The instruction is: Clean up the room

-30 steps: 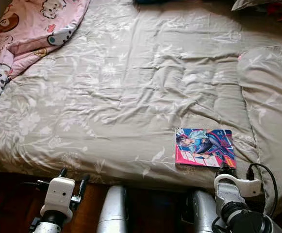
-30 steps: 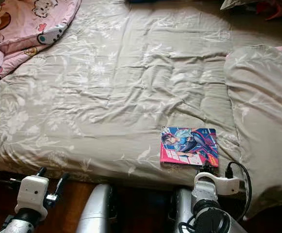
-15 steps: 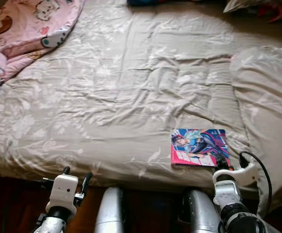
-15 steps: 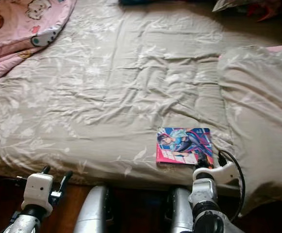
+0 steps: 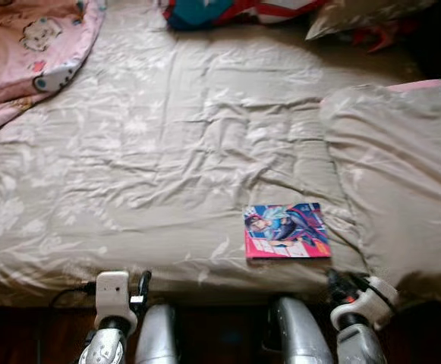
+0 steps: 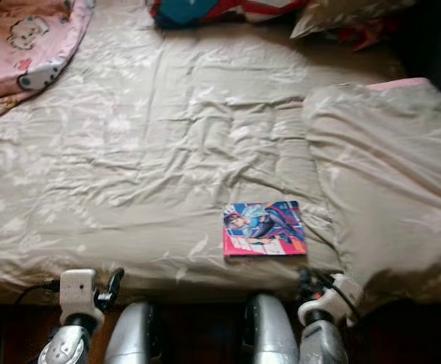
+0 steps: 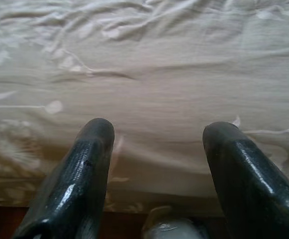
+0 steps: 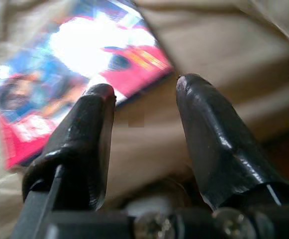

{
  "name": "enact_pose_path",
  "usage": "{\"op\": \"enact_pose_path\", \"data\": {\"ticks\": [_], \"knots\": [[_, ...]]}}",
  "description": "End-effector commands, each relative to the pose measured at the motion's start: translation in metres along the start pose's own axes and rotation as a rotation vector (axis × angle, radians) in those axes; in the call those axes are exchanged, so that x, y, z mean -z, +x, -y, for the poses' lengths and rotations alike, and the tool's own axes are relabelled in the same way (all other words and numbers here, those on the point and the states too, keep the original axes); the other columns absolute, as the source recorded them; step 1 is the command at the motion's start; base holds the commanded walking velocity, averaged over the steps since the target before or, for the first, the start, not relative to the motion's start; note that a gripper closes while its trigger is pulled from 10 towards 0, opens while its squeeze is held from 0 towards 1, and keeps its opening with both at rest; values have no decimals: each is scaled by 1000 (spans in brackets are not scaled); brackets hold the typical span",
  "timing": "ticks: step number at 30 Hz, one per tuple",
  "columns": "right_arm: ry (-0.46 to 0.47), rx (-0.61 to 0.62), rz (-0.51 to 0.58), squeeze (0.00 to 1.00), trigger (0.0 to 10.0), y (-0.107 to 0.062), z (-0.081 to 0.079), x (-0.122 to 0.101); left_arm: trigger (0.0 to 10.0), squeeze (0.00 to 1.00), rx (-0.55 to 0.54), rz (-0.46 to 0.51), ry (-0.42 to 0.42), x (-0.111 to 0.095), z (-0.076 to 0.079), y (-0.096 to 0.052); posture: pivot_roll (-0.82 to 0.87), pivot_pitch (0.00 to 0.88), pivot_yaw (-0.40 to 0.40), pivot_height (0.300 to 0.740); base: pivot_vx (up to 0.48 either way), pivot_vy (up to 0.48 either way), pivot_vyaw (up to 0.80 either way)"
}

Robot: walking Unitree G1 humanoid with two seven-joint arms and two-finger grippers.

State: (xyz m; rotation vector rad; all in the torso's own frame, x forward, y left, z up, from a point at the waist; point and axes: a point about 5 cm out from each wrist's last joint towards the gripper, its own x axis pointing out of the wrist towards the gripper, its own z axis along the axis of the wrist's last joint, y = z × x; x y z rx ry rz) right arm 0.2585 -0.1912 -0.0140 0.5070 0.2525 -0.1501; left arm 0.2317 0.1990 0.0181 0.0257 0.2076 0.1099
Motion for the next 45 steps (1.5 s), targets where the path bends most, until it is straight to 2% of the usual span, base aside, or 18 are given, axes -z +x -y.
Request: {"op": "enact_pose_path", "data": {"ticks": [1,3,7,9,16,23,24,27,34,39,45], "knots": [[-35,-26,-3,0,10000,1,-3,-2,10000,0,-37,-54,-20,15,-6,-5,-59,176,-5,643,0,0,0],[-48,-20,-8,0,10000,4,-4,-5,10000,0,-42,-65,-28,19,-5,-3,-62,163,-10,653,0,0,0],[-148,-38,-82,0,10000,5,-3,1,10000,0,-45,-124,-44,34,1,-1,-69,134,-22,683,0,0,0],[-176,-14,-151,0,10000,0,4,11,10000,0,-39,-182,-44,46,4,-3,-70,109,-25,698,0,0,0],[-218,58,-276,0,10000,-12,19,28,10000,0,-26,-294,-24,62,6,-1,-84,53,-20,738,0,0,0],[-284,168,-410,0,10000,-28,38,45,10000,0,-28,-440,-8,78,3,-4,-94,0,-21,740,0,0,0],[-300,190,-454,0,10000,-33,42,49,10000,0,-24,-496,4,86,4,-9,-88,0,-24,740,0,0,0],[-325,181,-497,0,10000,-37,44,54,10000,0,-24,-575,28,96,3,-17,-94,0,-23,740,0,0,0],[-308,195,-493,0,10000,-37,46,53,10000,0,-50,-607,8,100,2,-21,-76,0,-33,740,0,0,0],[-376,139,-538,0,10000,-36,40,57,10000,0,-59,-616,0,100,3,-20,-59,0,-48,740,0,0,0],[-401,105,-544,0,10000,-32,35,55,10000,0,-88,-618,-18,99,1,-19,-42,0,-55,740,0,0,0]]}}
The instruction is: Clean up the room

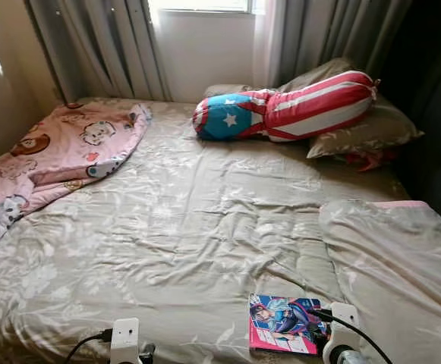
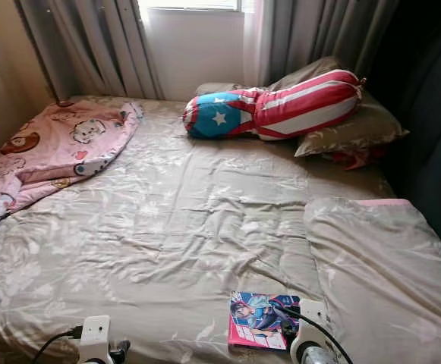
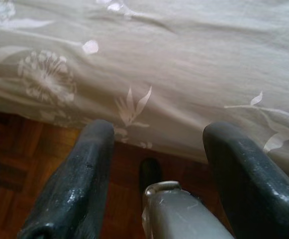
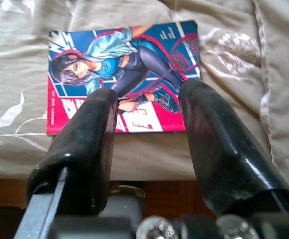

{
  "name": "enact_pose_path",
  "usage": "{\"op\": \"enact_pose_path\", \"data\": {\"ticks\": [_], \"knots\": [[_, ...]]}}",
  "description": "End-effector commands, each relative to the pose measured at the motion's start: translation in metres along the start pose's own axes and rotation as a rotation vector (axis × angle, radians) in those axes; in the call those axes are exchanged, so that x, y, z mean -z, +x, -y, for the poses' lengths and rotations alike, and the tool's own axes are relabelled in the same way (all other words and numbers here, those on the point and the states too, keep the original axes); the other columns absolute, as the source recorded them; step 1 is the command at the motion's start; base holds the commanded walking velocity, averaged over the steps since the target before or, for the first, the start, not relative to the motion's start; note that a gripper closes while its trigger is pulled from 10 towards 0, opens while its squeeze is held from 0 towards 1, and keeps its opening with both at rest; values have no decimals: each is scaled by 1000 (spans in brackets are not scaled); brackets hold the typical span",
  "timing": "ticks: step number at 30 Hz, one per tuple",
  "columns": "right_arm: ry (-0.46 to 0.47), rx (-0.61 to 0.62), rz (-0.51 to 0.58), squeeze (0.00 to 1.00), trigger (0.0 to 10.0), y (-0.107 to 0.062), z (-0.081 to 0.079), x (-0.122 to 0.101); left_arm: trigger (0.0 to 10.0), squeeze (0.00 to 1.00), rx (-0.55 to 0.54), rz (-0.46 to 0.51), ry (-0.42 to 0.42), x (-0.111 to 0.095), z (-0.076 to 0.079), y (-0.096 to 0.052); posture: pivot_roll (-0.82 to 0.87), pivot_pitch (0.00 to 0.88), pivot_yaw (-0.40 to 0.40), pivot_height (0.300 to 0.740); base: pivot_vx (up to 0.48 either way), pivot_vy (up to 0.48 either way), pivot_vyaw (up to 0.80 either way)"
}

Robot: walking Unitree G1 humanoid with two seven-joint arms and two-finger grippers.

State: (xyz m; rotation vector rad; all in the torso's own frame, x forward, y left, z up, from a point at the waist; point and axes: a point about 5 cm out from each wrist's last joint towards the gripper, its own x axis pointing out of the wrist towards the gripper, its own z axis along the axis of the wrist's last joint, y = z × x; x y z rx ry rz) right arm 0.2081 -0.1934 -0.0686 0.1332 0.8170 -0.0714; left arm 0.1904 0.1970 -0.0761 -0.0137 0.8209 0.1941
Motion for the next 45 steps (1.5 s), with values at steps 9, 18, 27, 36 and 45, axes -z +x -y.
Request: {"op": "enact_pose_path", "data": {"ticks": [9,18,27,36,45], "knots": [[-64,-36,-22,0,10000,2,-3,-3,10000,0,-40,-20,-25,0,-7,1,-24,0,-54,740,0,0,0],[-84,-20,2,0,10000,1,-1,-5,10000,0,-29,-24,-18,1,-5,0,-33,39,-39,740,0,32,58],[-32,-2,-23,0,10000,-1,1,3,10000,0,-30,-26,6,3,-9,0,-38,62,-26,740,0,320,414],[-27,-5,-28,0,10000,0,2,2,10000,0,-34,-29,13,3,-9,0,-36,71,-22,740,0,393,0],[-17,-4,-28,0,10000,0,2,3,10000,0,-27,-26,20,1,-9,0,-38,72,-17,740,0,480,0]]}}
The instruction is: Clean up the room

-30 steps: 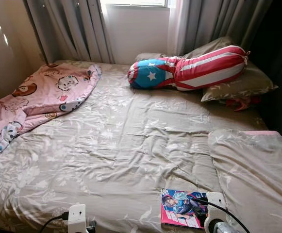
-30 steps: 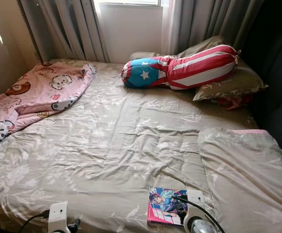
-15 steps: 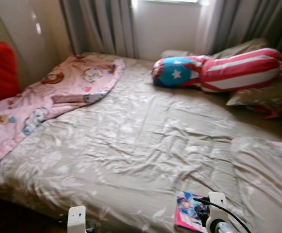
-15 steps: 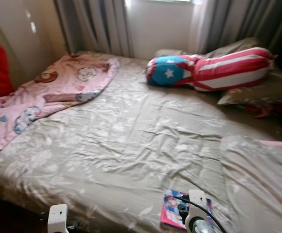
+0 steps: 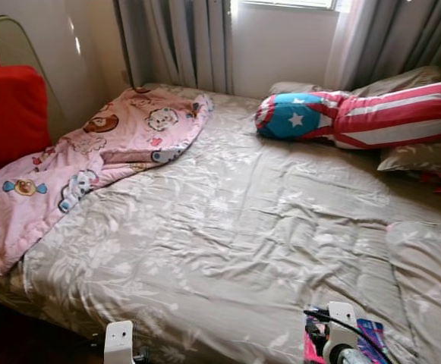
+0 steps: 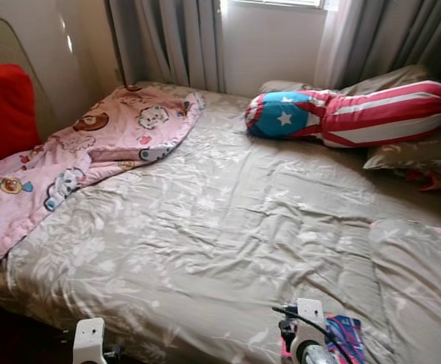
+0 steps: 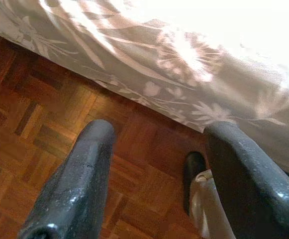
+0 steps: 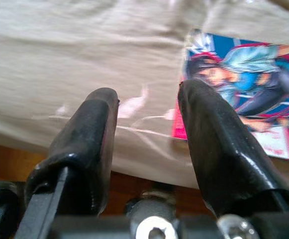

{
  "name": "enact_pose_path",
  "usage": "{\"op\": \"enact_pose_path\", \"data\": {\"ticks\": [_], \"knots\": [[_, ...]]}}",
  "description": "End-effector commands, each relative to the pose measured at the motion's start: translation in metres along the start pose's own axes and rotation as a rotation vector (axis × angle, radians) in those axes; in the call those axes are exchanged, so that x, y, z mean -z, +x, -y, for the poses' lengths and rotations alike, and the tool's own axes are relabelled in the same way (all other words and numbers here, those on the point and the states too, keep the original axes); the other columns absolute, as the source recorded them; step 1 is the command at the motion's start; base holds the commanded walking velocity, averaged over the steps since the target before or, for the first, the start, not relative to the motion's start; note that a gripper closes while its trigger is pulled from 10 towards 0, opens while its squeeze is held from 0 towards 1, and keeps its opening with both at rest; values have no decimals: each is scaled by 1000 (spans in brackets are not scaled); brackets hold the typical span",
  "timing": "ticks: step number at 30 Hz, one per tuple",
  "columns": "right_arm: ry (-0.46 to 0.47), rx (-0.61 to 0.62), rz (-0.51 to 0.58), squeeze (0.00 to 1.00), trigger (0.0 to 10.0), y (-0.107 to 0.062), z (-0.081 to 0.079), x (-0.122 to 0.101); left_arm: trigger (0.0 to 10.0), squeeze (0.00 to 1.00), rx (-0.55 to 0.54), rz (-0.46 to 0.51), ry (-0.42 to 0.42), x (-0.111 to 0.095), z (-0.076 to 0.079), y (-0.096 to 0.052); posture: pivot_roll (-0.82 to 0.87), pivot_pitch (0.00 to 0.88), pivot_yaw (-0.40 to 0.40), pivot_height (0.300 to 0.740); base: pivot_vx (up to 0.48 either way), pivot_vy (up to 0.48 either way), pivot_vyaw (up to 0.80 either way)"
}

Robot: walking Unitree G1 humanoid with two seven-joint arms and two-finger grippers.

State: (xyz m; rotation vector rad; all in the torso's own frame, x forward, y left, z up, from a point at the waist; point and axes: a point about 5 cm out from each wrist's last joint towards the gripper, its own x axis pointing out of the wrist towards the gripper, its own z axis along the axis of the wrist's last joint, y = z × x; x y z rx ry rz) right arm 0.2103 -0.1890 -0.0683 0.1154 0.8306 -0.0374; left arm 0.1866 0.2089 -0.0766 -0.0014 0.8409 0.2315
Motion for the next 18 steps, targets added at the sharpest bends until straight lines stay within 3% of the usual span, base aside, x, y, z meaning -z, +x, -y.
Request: {"op": "enact_pose_path", "data": {"ticks": [1,18], "knots": [[13,19,-15,0,10000,-2,6,4,10000,0,11,-6,23,-1,4,0,-38,72,-17,740,0,480,0],[22,16,-13,0,10000,-2,6,5,10000,0,9,-10,29,-1,3,0,-41,77,-13,740,0,480,0]]}}
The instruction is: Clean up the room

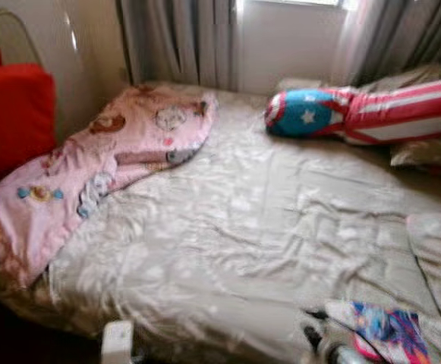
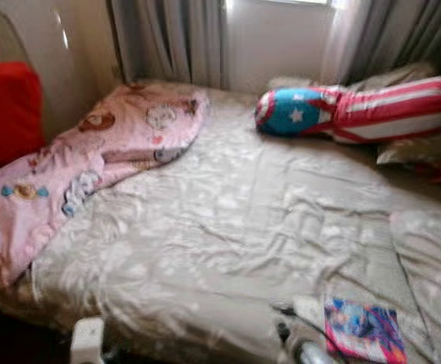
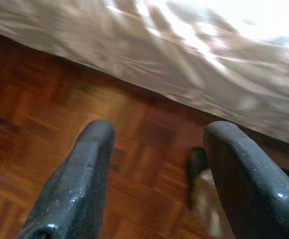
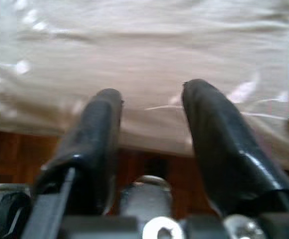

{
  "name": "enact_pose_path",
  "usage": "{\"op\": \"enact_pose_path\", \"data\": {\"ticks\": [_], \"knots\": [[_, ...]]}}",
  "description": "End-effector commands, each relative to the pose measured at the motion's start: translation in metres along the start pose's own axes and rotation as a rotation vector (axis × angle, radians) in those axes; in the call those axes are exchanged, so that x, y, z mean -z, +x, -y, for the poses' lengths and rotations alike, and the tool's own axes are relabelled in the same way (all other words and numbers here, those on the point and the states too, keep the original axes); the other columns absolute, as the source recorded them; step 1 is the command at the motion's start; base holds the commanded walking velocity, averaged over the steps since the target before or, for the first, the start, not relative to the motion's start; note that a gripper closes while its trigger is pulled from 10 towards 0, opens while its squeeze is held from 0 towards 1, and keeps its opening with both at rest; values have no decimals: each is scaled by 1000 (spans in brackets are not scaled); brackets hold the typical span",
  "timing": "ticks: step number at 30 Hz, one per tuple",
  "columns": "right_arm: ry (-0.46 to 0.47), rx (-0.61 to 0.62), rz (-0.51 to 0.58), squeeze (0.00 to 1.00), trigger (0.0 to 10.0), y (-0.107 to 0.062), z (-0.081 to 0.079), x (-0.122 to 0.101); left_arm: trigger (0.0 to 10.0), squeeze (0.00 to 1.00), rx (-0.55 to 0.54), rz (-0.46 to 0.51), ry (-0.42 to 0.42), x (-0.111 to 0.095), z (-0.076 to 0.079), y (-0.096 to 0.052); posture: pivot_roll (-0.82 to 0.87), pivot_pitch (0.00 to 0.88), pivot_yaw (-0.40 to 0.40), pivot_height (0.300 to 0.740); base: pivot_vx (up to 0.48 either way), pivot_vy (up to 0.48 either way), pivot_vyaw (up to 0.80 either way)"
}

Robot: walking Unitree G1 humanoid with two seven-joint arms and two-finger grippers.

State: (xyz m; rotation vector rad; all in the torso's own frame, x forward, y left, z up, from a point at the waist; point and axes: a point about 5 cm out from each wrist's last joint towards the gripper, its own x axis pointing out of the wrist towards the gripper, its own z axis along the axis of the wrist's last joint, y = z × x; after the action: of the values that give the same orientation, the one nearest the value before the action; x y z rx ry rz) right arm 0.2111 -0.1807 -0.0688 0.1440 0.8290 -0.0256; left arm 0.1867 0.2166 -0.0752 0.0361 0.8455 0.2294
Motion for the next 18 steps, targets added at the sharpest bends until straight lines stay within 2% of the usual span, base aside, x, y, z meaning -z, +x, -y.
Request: {"op": "enact_pose_path", "data": {"ticks": [1,18], "knots": [[1,39,-12,0,10000,-3,14,4,10000,0,20,-9,-7,1,10,0,-41,77,-13,740,0,480,0],[-5,40,-16,0,10000,-3,14,4,10000,0,16,-8,-13,0,9,0,-34,72,-12,740,0,480,0]]}}
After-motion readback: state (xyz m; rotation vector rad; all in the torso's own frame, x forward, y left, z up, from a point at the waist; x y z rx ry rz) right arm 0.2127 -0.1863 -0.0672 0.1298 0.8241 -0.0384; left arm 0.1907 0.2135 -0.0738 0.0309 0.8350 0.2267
